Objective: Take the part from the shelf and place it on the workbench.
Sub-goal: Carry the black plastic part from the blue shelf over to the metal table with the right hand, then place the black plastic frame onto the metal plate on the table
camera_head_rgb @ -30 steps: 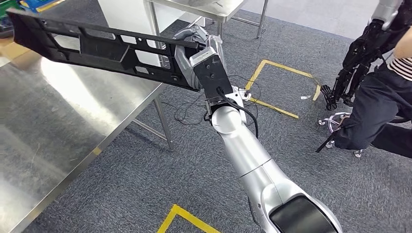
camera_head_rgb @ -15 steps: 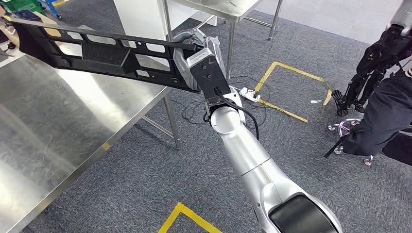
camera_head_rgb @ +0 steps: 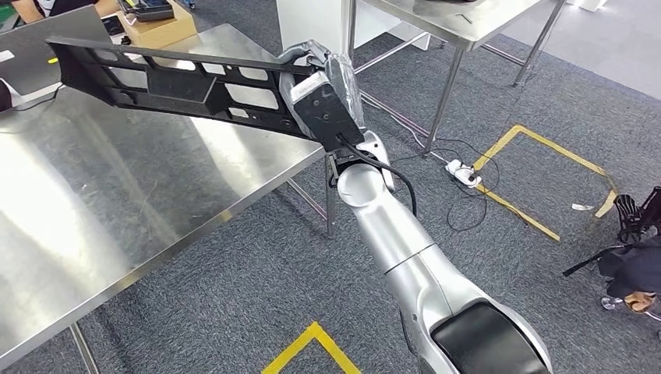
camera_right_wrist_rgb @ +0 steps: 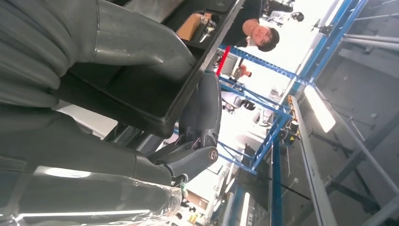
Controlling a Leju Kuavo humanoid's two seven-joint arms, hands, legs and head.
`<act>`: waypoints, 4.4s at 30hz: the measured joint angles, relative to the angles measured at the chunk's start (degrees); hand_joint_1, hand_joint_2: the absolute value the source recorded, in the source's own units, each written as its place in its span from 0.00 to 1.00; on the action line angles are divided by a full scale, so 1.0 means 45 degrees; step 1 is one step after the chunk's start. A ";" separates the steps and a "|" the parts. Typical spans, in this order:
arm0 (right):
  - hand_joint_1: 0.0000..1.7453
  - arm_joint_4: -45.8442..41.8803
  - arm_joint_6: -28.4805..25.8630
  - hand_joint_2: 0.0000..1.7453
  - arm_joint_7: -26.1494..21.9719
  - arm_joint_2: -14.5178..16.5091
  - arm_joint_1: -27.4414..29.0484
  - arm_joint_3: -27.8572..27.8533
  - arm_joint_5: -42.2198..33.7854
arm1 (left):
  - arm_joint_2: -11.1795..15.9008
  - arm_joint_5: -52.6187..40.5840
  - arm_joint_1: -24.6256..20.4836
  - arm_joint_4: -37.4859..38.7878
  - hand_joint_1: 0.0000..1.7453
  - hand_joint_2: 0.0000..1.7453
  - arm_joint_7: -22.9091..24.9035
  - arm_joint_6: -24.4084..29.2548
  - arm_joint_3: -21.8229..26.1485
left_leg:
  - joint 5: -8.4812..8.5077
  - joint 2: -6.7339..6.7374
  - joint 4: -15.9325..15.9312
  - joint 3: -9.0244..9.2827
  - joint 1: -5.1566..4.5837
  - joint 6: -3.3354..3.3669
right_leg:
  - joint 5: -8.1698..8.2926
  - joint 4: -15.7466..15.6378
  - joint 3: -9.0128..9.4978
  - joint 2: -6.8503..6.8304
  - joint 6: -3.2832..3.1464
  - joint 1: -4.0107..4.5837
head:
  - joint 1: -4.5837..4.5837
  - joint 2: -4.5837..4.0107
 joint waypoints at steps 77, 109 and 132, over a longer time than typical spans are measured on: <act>1.00 0.0540 -0.1548 1.00 0.3986 -0.3046 0.0994 -0.5977 0.9594 | 0.1631 0.1438 -0.0694 0.3553 0.00 1.00 -0.2811 -0.0833 -0.0255 | 0.1179 0.0204 -0.2266 0.1239 -0.0092 0.0780 | -0.1278 0.2157 -0.0844 -0.0262 0.0409 0.0026 | 0.0074 0.0000; 0.25 0.4761 0.0836 0.25 0.9479 -0.4600 0.0633 -0.6068 1.3672 | 0.1643 0.1835 -0.0649 0.3611 0.00 1.00 -0.2933 -0.0662 -0.0389 | 0.0959 0.0434 -0.2251 0.1444 -0.0094 0.0782 | -0.1484 0.3284 -0.1550 -0.0024 0.0548 -0.0057 | 0.0129 0.0000; 0.00 0.5038 -0.0906 0.00 0.7619 -0.4179 0.1223 -0.6361 1.3169 | 0.1387 0.1814 -0.0649 0.3712 0.00 0.00 -0.2050 -0.1758 -0.0608 | 0.0968 -0.0023 -0.2237 0.1389 -0.0088 0.0434 | -0.0018 0.0120 -0.0162 0.0078 0.0693 -0.0052 | 0.0125 0.0000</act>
